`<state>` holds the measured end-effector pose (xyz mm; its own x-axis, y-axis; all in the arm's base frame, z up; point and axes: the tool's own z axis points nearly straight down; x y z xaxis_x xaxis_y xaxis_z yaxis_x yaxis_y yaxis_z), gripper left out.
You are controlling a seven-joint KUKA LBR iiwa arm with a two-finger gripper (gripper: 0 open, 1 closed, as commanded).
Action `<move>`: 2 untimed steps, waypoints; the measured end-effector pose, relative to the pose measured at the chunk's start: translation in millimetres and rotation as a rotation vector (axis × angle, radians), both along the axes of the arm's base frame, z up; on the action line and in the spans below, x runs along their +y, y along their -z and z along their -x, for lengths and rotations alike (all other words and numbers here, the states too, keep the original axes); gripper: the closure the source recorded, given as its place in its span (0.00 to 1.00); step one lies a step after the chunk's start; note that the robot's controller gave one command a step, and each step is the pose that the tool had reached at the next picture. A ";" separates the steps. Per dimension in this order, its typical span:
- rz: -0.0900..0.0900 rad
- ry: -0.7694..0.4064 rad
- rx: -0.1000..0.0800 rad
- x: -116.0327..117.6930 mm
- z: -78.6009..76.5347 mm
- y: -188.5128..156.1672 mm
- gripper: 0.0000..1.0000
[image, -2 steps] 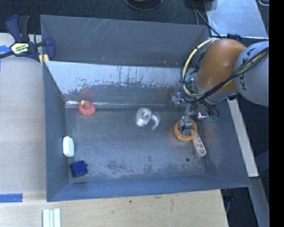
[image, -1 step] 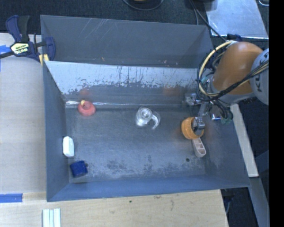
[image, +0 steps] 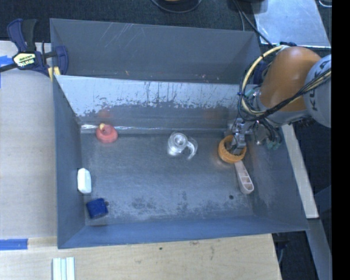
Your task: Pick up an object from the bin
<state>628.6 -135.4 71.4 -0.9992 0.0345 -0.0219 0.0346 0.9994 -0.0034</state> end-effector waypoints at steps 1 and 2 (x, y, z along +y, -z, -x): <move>0.000 0.000 0.000 0.0 0.0 0.0 1.00; 0.001 -0.001 -0.005 7.0 4.4 -117.2 1.00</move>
Offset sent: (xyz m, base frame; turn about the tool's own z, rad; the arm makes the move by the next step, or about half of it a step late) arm -0.0054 0.0078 0.1164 0.0012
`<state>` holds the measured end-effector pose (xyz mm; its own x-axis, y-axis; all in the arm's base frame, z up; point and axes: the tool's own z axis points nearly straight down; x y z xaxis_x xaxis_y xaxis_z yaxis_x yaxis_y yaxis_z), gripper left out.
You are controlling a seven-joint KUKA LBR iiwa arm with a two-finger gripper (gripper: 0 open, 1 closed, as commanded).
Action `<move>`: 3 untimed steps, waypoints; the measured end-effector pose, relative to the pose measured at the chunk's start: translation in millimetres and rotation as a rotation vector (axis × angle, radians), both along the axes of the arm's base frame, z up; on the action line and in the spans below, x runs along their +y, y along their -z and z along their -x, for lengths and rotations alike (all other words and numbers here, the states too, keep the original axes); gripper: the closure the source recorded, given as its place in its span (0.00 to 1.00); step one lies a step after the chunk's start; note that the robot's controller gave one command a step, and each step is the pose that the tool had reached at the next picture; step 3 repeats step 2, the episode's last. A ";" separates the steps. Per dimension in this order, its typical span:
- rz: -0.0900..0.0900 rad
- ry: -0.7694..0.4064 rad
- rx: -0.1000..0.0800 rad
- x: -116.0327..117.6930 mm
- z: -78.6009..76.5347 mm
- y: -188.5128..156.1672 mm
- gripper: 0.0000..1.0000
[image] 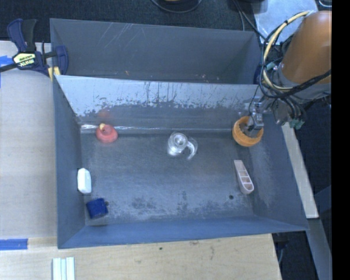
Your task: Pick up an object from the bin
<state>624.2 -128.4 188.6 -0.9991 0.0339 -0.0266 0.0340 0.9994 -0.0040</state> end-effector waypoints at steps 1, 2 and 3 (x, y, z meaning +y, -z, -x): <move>0.000 0.000 0.000 0.0 0.0 0.0 1.00; 0.000 -0.001 0.000 0.7 0.9 -81.4 1.00; 0.000 -0.001 0.000 0.7 0.9 -81.4 1.00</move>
Offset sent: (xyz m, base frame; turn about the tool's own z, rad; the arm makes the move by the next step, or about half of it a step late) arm -0.0020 0.0028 0.1706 -0.0071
